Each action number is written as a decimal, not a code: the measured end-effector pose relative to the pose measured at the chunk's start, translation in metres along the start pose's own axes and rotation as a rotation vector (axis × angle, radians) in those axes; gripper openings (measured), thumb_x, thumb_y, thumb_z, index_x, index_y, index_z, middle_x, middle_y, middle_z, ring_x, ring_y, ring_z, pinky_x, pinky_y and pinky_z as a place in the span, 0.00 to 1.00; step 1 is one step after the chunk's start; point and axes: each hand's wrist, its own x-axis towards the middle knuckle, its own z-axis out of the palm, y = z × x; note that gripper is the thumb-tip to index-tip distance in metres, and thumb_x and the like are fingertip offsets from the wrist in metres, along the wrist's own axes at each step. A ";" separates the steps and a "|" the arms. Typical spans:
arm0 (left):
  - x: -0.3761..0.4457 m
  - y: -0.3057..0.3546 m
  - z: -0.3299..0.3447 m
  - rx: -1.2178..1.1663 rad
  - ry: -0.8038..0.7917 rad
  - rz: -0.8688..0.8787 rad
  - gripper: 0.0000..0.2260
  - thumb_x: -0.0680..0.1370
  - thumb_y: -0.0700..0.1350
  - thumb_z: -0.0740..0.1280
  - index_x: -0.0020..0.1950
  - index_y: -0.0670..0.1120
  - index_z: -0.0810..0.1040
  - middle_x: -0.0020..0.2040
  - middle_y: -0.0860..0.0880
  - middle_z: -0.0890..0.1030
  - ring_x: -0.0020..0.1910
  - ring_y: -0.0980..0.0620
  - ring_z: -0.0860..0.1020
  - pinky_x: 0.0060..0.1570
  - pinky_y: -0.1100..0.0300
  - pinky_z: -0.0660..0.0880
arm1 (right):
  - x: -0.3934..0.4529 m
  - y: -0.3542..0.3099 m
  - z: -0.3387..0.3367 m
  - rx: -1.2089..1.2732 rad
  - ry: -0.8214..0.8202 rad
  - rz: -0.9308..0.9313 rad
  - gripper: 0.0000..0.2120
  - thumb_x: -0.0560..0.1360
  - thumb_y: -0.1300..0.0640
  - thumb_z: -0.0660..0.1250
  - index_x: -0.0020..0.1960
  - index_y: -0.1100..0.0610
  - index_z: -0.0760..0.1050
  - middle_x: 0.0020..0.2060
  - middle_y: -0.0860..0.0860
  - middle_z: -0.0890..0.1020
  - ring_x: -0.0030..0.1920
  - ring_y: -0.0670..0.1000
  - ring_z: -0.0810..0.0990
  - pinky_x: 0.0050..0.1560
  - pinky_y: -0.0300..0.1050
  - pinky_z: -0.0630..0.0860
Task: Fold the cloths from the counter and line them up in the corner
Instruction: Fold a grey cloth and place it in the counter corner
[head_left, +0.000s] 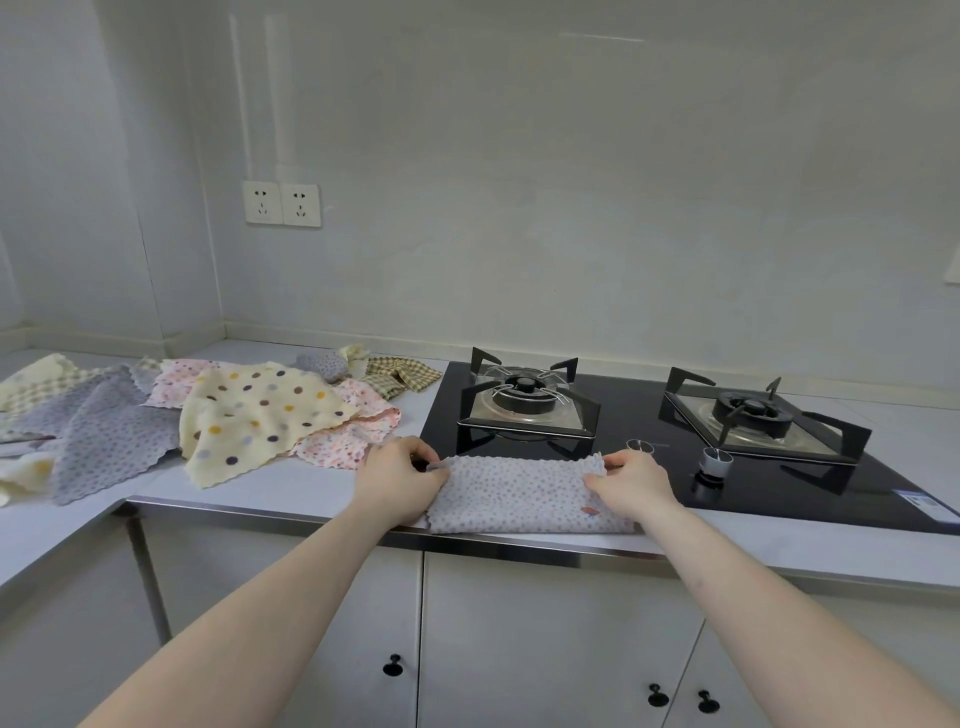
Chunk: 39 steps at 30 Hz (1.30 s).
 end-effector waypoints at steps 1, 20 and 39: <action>-0.001 0.000 0.000 -0.021 0.007 0.001 0.06 0.73 0.56 0.72 0.40 0.58 0.78 0.42 0.61 0.81 0.52 0.51 0.78 0.52 0.52 0.77 | 0.000 -0.004 -0.003 -0.038 -0.031 0.021 0.12 0.77 0.54 0.71 0.58 0.57 0.82 0.48 0.52 0.84 0.48 0.52 0.79 0.43 0.40 0.74; -0.001 -0.001 -0.007 -0.461 -0.002 -0.101 0.10 0.77 0.42 0.69 0.56 0.53 0.77 0.44 0.51 0.84 0.46 0.53 0.82 0.48 0.56 0.78 | 0.003 -0.069 -0.015 0.296 -0.148 -0.020 0.27 0.68 0.62 0.79 0.63 0.54 0.72 0.50 0.54 0.81 0.41 0.50 0.82 0.38 0.45 0.80; 0.000 -0.004 -0.018 -0.620 -0.028 -0.124 0.11 0.69 0.44 0.65 0.50 0.50 0.80 0.48 0.45 0.84 0.47 0.46 0.82 0.55 0.48 0.80 | -0.031 -0.123 0.082 0.312 -0.378 -0.251 0.29 0.71 0.68 0.74 0.68 0.53 0.71 0.65 0.53 0.75 0.42 0.54 0.87 0.39 0.47 0.86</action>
